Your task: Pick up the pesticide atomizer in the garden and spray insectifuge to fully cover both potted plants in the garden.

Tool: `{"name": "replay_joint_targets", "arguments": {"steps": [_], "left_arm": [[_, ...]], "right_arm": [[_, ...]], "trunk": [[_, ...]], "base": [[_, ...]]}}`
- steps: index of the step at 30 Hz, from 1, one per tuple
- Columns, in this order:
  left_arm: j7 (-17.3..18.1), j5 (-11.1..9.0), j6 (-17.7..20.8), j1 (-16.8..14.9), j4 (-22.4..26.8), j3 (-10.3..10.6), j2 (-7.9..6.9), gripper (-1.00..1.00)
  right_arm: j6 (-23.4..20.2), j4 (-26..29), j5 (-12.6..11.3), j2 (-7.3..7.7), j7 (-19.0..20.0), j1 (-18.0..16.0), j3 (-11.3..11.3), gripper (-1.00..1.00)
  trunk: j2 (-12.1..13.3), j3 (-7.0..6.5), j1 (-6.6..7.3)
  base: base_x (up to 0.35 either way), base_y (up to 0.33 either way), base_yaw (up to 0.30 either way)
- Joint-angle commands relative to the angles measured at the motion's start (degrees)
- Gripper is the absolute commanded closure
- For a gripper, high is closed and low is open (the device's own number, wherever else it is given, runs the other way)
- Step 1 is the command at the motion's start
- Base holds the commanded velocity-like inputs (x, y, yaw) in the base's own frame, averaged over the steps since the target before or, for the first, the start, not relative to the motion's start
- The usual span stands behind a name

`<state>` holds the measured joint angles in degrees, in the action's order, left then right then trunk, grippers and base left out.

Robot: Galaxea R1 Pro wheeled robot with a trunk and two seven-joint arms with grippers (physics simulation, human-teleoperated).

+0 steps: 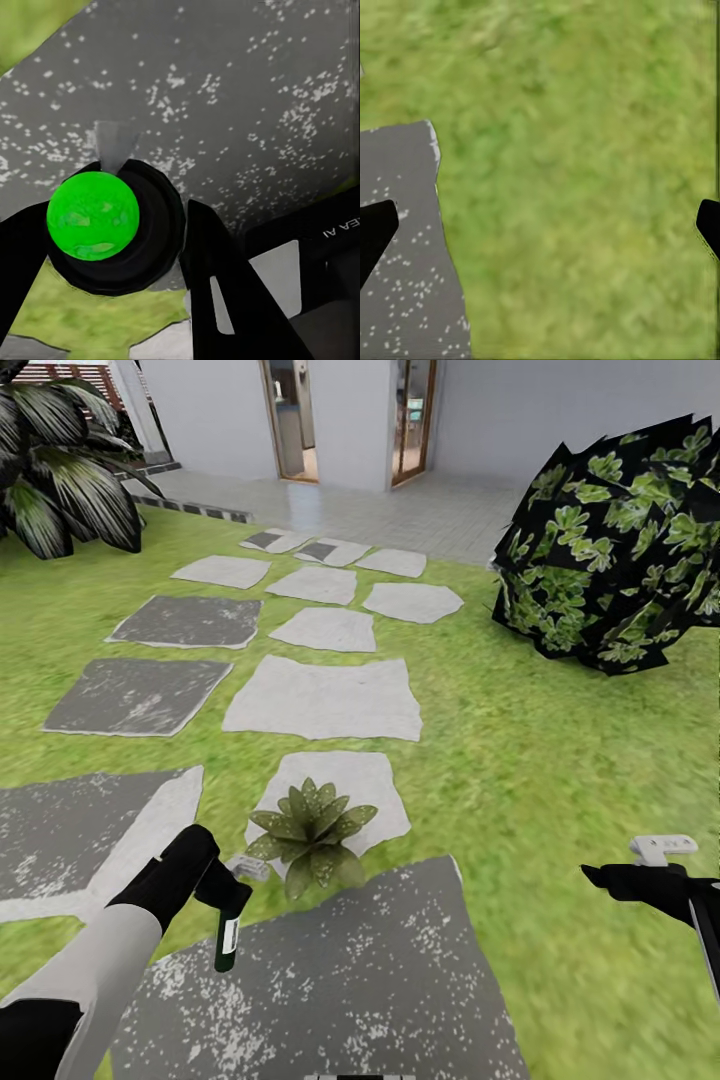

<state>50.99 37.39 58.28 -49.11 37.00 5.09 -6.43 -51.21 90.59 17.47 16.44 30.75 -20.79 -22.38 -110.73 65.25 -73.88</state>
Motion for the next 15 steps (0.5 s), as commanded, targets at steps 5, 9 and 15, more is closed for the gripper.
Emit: {"name": "replay_joint_targets", "arguments": {"steps": [5,9,15], "left_arm": [[0.60,0.58,0.17,-0.02,0.09,0.17,-0.03,1.00],[0.60,0.58,0.17,-0.02,0.09,0.11,-0.18,1.00],[0.60,0.58,0.17,0.27,0.09,0.16,-0.94,1.00]], "right_arm": [[-0.12,0.03,0.63,0.00,0.55,-0.04,0.21,-1.00],[-0.12,0.02,0.63,0.00,0.58,-0.04,0.37,-1.00],[-0.12,0.04,0.63,0.00,0.56,-0.04,0.41,-1.00]], "trunk": [[-0.02,0.16,0.00],[-0.02,0.32,0.00],[-0.02,0.56,0.00]], "base": [[0.071,-0.314,0.109],[0.097,-0.263,0.198],[0.065,-0.127,0.205]]}}
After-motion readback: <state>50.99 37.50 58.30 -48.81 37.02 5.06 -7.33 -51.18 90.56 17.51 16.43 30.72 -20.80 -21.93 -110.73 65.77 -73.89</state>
